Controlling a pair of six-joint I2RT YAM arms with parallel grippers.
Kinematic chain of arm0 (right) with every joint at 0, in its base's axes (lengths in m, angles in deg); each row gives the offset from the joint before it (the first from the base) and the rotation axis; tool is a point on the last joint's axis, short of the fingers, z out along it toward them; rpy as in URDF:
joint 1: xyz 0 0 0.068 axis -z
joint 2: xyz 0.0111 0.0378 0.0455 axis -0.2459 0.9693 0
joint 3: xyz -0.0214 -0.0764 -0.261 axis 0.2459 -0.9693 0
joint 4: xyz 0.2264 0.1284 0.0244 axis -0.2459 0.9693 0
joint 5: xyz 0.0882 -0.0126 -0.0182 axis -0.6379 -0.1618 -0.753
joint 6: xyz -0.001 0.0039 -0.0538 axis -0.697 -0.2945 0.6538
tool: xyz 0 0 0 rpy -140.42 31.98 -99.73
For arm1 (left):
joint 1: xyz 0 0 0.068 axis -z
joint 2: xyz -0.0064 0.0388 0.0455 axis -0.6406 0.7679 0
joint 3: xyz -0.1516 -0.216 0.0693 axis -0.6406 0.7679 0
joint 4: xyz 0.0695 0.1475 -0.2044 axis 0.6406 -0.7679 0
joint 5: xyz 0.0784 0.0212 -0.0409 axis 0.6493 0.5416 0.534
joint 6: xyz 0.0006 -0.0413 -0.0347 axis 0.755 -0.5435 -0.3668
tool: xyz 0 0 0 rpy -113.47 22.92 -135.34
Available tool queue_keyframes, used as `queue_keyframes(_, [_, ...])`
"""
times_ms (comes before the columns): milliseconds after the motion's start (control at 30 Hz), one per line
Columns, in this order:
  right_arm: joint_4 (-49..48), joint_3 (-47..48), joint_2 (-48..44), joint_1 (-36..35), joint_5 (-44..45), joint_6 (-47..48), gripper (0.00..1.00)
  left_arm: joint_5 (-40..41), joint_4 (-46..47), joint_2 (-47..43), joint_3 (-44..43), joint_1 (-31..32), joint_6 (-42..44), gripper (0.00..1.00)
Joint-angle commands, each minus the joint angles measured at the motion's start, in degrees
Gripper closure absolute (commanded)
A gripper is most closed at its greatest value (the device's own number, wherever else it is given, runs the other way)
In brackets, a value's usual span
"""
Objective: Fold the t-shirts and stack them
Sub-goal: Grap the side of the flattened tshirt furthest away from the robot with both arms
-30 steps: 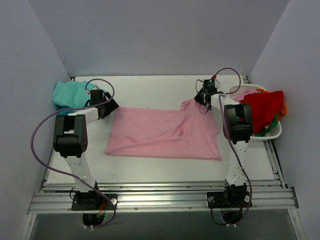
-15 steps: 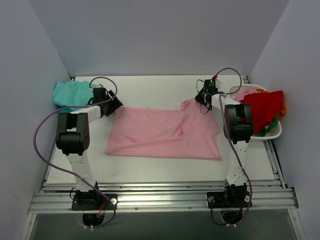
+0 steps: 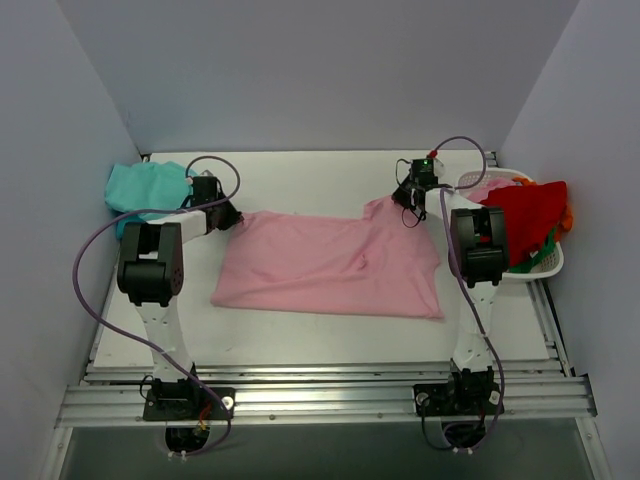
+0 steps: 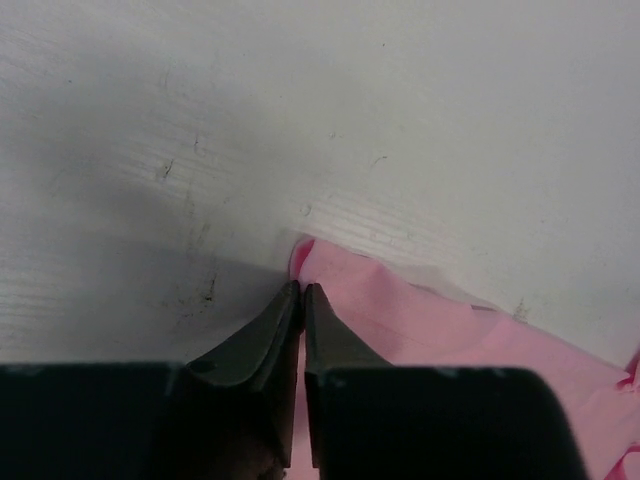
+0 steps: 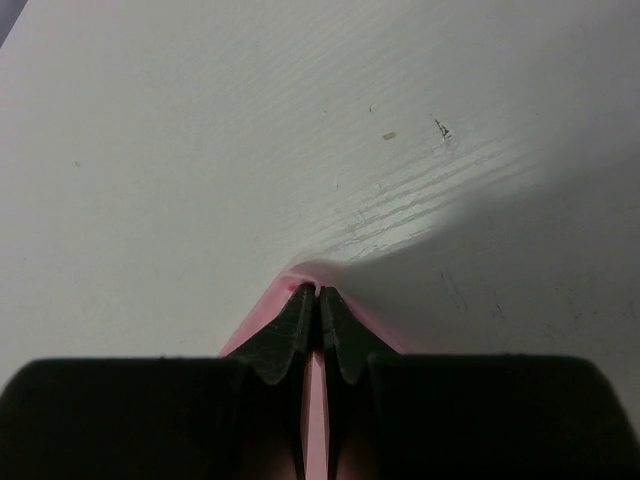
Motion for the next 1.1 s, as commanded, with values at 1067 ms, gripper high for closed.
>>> queue_keyframes(1067, [5.28,-16.37,-29.09,0.29,1.48,1.86,1.0,4.42,-4.4,-20.93,6.73,-0.27,2.61,0.98])
